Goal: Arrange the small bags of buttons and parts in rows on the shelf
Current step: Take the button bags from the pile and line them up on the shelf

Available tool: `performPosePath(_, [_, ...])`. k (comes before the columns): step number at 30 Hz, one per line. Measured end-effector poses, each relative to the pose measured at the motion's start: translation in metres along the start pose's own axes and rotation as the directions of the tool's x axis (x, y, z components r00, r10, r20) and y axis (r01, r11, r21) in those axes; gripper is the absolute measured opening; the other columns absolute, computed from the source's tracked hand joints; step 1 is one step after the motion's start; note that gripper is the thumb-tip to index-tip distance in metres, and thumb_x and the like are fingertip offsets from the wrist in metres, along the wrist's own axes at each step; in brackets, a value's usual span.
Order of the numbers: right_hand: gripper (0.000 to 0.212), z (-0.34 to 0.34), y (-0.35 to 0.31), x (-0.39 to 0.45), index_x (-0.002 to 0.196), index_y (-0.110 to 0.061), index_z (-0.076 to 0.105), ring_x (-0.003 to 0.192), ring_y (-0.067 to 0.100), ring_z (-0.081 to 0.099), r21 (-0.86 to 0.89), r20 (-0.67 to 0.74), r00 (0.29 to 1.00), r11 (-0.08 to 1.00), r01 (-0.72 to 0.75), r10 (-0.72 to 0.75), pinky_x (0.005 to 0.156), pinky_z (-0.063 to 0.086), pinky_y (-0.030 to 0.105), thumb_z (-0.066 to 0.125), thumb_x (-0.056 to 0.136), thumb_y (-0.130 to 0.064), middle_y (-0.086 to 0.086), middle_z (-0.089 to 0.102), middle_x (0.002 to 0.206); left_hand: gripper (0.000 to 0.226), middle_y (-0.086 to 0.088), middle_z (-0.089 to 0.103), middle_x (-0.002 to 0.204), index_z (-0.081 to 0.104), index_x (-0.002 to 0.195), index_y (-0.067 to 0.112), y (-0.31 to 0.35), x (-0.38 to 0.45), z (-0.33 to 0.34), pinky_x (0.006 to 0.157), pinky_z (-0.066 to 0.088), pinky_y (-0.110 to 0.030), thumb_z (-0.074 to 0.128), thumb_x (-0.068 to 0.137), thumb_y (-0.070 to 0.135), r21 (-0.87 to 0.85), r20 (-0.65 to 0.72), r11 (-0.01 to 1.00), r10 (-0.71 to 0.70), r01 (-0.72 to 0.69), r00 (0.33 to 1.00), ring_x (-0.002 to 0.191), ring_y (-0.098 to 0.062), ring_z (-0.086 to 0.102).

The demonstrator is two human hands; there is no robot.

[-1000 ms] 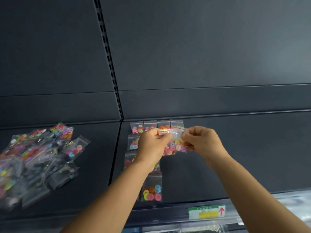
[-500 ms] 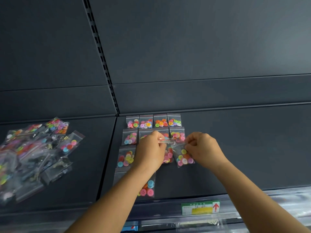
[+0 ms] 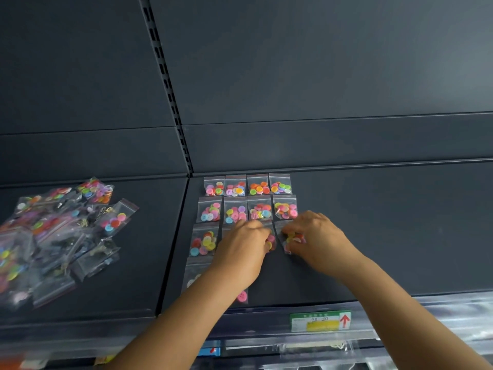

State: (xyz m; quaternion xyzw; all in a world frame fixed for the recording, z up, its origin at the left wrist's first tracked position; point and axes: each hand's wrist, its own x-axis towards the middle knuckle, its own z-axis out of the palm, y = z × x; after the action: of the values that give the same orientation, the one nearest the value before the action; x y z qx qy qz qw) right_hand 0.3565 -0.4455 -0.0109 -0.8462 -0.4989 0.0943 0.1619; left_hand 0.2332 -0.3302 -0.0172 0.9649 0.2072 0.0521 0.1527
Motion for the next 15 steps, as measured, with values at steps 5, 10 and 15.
performPosePath(5, [0.013, 0.002, -0.0009, 0.0003, 0.077, -0.018, 0.058, 0.096, 0.021, 0.048, 0.015, -0.055, 0.998, 0.999, -0.037, 0.038, 0.072, 0.047, 0.032, 0.059, 0.086, -0.027, -0.002, 0.05, 0.096, 0.027, 0.003, 0.056, 0.123, 0.062, 0.119, 0.011, -0.0023, -0.001, -0.0035, 0.095, 0.042, -0.034, 0.049, 0.096, 0.019, -0.034, 0.002, 0.999, 0.03, -0.03, 1.0, 0.115, -0.017, 0.047])
performPosePath(10, [0.012, 0.0045, -0.0023, 0.0013, 0.081, -0.019, 0.062, 0.093, 0.022, 0.048, 0.001, -0.056, 0.998, 1.0, -0.021, 0.021, 0.071, 0.043, 0.03, 0.057, 0.087, -0.028, 0.001, 0.053, 0.097, 0.028, 0.003, 0.057, 0.123, 0.062, 0.119, 0.013, -0.0026, 0.0001, -0.0028, 0.095, 0.043, -0.033, 0.05, 0.096, 0.025, -0.013, -0.01, 0.998, 0.064, -0.064, 0.998, 0.113, -0.017, 0.049])
performPosePath(15, [0.011, 0.0058, -0.0029, 0.0024, 0.092, -0.023, 0.066, 0.101, 0.022, 0.048, 0.001, -0.042, 0.998, 0.999, -0.044, 0.044, 0.076, 0.043, 0.028, 0.057, 0.088, -0.029, 0.002, 0.053, 0.105, 0.027, 0.0, 0.059, 0.118, 0.063, 0.115, 0.01, -0.0017, 0.0039, -0.0045, 0.091, 0.047, -0.039, 0.053, 0.094, 0.023, 0.005, 0.033, 0.998, 0.06, -0.061, 0.998, 0.109, -0.02, 0.052])
